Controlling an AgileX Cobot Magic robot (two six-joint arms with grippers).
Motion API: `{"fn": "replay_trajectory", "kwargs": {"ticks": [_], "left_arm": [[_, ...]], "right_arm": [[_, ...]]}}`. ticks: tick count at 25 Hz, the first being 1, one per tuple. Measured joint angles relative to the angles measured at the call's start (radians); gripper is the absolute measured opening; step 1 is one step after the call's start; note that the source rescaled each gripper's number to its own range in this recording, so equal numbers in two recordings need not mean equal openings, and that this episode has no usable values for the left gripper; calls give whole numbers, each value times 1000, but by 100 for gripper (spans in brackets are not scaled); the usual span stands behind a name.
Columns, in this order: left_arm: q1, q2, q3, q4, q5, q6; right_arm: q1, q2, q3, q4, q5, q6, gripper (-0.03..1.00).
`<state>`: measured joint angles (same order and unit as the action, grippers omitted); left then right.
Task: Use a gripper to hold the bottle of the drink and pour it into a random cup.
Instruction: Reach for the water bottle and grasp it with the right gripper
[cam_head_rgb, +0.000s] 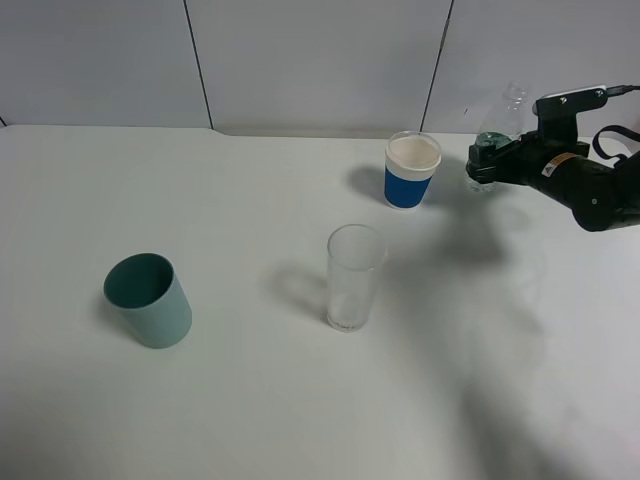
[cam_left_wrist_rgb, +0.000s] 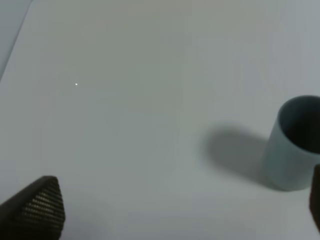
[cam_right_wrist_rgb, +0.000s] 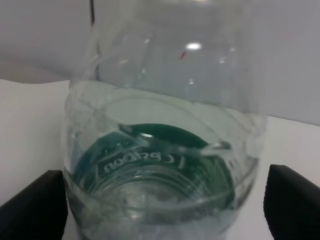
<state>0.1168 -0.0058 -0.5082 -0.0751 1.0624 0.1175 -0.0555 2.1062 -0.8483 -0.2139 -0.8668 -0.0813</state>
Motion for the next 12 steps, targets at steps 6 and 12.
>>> {"fn": "replay_trajectory", "kwargs": {"ticks": [6, 12], "left_arm": [[0, 0, 0, 0, 0, 0], [0, 0, 0, 0, 0, 0]], "right_arm": [[0, 27, -38, -40, 0, 0, 76], [0, 29, -38, -40, -3, 0, 6]]}}
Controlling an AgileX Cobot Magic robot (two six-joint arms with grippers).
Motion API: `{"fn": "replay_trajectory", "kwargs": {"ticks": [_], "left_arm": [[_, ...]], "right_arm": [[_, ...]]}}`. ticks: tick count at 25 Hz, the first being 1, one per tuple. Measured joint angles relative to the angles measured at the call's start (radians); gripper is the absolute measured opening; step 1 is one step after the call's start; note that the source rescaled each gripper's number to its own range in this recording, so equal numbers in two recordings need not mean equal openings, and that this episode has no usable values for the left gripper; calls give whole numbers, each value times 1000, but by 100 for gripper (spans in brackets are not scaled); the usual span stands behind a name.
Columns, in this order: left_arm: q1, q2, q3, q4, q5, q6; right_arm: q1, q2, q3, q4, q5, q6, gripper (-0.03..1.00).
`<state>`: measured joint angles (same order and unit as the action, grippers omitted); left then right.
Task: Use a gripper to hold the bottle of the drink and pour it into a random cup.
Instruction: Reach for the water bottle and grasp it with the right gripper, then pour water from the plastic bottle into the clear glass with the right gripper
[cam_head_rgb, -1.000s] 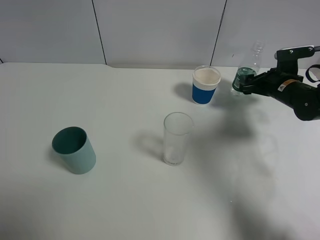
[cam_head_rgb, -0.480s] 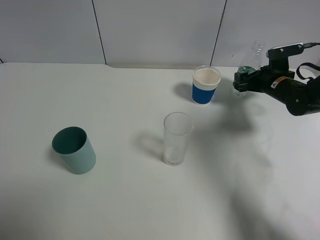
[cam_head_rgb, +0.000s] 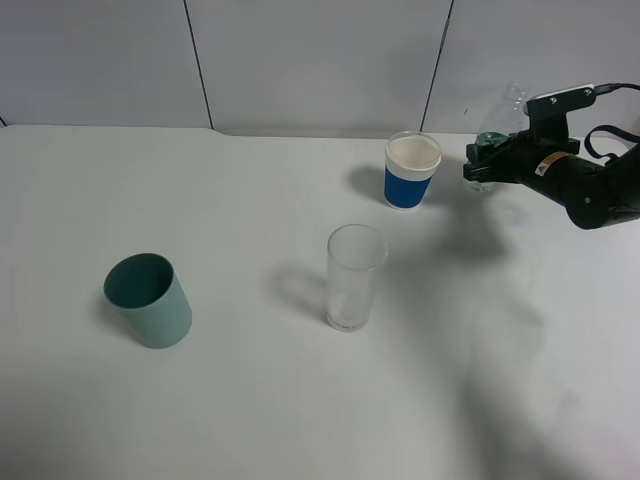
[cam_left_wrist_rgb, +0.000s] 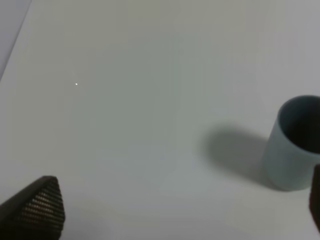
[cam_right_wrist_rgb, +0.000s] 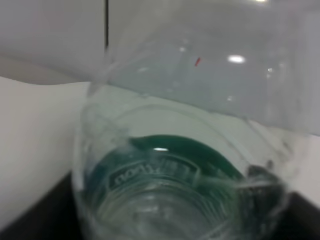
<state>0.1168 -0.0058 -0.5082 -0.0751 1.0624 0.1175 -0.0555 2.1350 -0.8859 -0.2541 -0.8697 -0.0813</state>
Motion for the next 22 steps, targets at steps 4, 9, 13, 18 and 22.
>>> {"fn": "replay_trajectory", "kwargs": {"ticks": [4, 9, 13, 18, 22], "left_arm": [[0, 0, 0, 0, 0, 0], [0, 0, 0, 0, 0, 0], [0, 0, 0, 0, 0, 0], [0, 0, 0, 0, 0, 0], [0, 0, 0, 0, 0, 0]], "right_arm": [[0, 0, -2, -4, 1, 0, 0], [0, 0, -2, -5, 1, 0, 0], [0, 0, -2, -5, 1, 0, 0], [0, -16, -2, -6, 28, 5, 0], [0, -80, 13, -6, 78, 25, 0]]}}
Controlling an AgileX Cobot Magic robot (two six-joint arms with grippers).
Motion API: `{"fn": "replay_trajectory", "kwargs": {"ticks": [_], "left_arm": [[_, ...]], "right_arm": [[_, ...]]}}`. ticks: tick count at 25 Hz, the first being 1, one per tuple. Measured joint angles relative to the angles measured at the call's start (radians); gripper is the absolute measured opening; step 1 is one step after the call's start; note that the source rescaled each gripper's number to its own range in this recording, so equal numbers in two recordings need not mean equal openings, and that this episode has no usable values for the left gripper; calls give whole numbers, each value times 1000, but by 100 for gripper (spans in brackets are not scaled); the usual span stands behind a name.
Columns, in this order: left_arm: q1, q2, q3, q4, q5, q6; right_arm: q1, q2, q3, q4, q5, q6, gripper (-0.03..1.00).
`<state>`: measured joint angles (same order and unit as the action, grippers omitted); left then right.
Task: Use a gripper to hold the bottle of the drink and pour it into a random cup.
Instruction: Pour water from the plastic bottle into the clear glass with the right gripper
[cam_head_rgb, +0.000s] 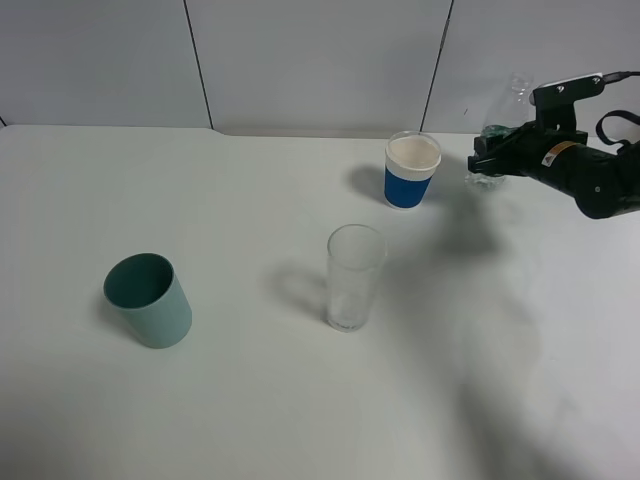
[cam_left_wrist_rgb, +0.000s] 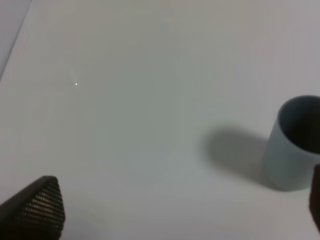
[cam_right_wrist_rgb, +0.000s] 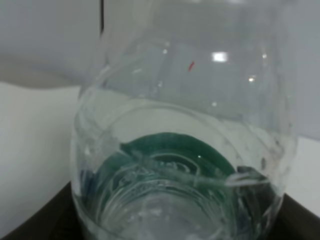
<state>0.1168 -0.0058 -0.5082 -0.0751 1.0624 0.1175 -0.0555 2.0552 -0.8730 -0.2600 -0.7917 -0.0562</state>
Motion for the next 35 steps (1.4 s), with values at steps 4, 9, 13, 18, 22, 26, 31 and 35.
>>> {"fn": "replay_trajectory", "kwargs": {"ticks": [4, 9, 13, 18, 22, 26, 31, 35], "left_arm": [[0, 0, 0, 0, 0, 0], [0, 0, 0, 0, 0, 0], [0, 0, 0, 0, 0, 0], [0, 0, 0, 0, 0, 0], [0, 0, 0, 0, 0, 0], [0, 0, 0, 0, 0, 0], [0, 0, 0, 0, 0, 0], [0, 0, 0, 0, 0, 0]], "right_arm": [[0, -91, 42, 0, 3, 11, 0], [0, -206, 109, 0, -2, 45, 0], [0, -294, 176, 0, -16, 70, 0], [0, -398, 251, 0, -1, 82, 0], [13, -492, 261, 0, 106, 100, 0], [61, -566, 261, -4, 211, 105, 0], [161, -595, 261, 1, 272, 105, 0], [254, -595, 261, 16, 292, 102, 0]]}}
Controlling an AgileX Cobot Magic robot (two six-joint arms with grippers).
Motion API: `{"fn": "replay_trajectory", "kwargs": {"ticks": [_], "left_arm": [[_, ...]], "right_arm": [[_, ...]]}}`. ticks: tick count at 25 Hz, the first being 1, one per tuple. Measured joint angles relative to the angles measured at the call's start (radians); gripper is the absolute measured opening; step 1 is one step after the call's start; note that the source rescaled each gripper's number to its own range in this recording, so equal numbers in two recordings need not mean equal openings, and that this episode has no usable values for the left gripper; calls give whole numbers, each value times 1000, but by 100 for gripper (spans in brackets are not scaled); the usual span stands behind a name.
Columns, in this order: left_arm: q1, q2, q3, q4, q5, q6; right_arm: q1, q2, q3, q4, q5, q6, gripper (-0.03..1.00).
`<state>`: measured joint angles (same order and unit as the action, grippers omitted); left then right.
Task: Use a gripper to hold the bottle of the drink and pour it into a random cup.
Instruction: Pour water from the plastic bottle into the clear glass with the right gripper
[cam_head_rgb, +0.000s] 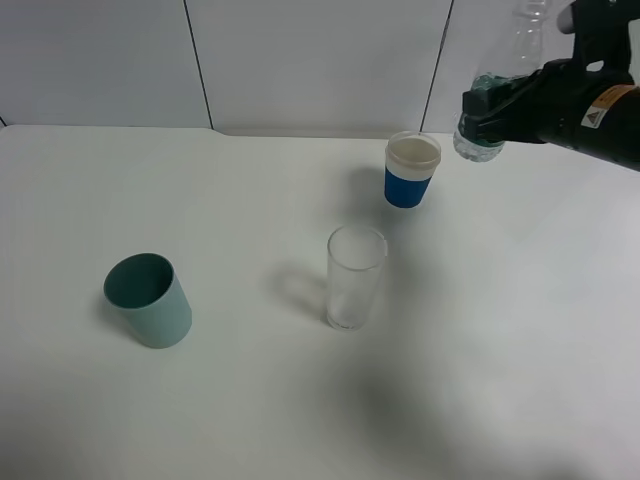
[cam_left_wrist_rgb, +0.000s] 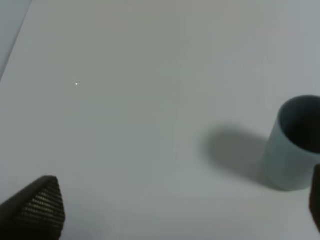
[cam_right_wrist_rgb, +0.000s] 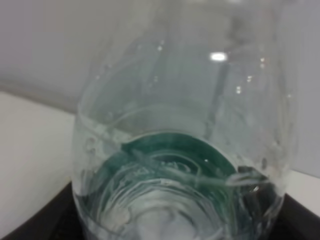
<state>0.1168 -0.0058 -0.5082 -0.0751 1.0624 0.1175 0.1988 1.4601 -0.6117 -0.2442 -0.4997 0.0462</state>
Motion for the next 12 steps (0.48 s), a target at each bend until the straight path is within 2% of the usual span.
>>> {"fn": "replay_trajectory", "kwargs": {"ticks": [12], "left_arm": [[0, 0, 0, 0, 0, 0]], "right_arm": [[227, 0, 0, -4, 5, -129, 0]]}}
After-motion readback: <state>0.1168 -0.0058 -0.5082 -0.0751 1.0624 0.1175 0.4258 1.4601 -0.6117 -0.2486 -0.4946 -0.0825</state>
